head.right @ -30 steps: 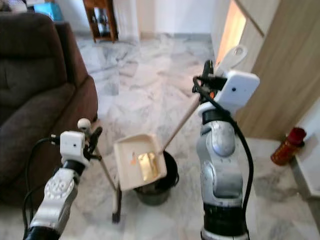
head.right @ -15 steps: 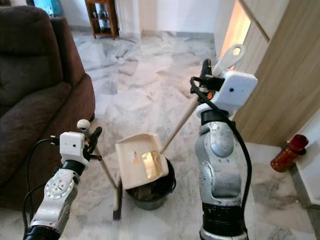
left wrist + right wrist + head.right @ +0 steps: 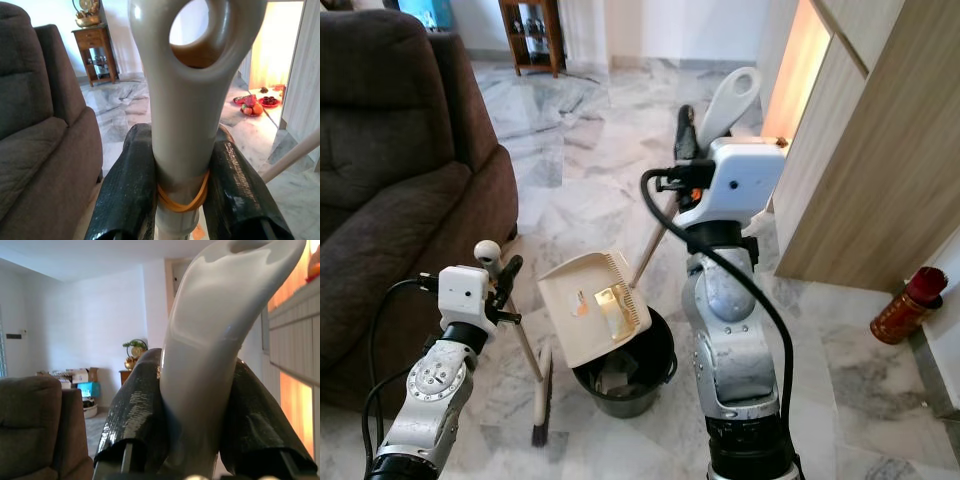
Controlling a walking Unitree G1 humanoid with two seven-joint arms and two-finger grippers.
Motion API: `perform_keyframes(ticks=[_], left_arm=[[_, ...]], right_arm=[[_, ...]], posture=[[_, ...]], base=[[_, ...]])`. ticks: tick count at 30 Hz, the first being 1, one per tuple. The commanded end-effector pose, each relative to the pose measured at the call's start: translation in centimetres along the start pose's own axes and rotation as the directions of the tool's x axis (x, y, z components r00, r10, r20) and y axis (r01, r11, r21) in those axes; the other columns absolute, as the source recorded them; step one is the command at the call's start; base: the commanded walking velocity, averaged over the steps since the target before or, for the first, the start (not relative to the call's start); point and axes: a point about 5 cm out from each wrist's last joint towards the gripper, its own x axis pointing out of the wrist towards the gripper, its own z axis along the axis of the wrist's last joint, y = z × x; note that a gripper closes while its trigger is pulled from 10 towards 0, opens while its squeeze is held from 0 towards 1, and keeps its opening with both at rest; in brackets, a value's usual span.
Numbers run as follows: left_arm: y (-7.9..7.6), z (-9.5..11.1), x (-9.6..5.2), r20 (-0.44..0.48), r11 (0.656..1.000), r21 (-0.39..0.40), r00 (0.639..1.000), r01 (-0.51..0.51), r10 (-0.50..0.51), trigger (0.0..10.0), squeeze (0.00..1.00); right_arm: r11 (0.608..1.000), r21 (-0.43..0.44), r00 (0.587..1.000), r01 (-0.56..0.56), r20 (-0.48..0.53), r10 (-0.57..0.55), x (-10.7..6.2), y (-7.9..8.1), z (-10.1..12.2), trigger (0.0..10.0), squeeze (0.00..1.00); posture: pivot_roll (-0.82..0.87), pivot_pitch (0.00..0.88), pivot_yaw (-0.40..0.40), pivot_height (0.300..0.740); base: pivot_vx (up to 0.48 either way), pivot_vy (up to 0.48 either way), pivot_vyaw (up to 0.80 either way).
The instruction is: Sweep floor
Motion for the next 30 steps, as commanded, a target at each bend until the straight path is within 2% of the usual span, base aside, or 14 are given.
perform_keyframes(ticks=[1, 5, 12, 14, 24, 30], left_arm=[[0.1, 0.9, 0.2, 0.056, 1.000, 0.019, 0.998, 0.005, -0.006, 10.0, 0.00], [0.0, 0.9, 0.3, 0.060, 1.000, 0.018, 0.998, 0.011, -0.012, 10.0, 0.00], [-0.1, 1.0, 0.4, 0.062, 1.000, 0.018, 0.998, 0.018, -0.019, 10.0, 0.00], [-0.1, 1.1, 0.5, 0.065, 1.000, 0.018, 0.998, 0.018, -0.019, 10.0, 0.00], [-0.3, 1.0, 0.3, 0.062, 1.000, 0.015, 0.998, 0.017, -0.018, 10.0, 0.00], [-0.4, 1.0, 0.3, 0.065, 1.000, 0.024, 0.998, 0.021, -0.022, 10.0, 0.00]], right_arm=[[0.998, -0.030, 0.991, -0.046, 0.123, 0.049, -0.2, 0.9, 1.9, 10.0, 0.00], [0.987, -0.117, 0.983, -0.113, 0.128, 0.128, -1.1, 2.0, 1.3, 10.0, 0.00], [0.963, -0.169, 0.966, -0.209, 0.116, 0.230, -2.4, 3.7, 0.4, 10.0, 0.00], [0.930, -0.226, 0.938, -0.290, 0.127, 0.323, -3.3, 5.0, 0.3, 10.0, 0.00], [0.920, -0.191, 0.922, -0.342, 0.119, 0.368, -5.0, 6.6, -0.3, 10.0, 0.00], [0.900, -0.233, 0.901, -0.369, 0.147, 0.408, -5.5, 7.3, -0.1, 10.0, 0.00]], posture=[[0.10, 0.031, 0.042, 0.740], [0.09, 0.021, 0.044, 0.740], [0.09, 0.013, 0.046, 0.740], [0.09, 0.024, 0.045, 0.740], [0.10, 0.054, 0.041, 0.740], [0.10, 0.058, 0.037, 0.740]], base=[[0.000, 0.000, 0.00], [0.000, 0.000, 0.00], [0.000, 0.000, 0.00], [0.000, 0.000, 0.00], [0.000, 0.000, 0.00], [0.000, 0.000, 0.00]])
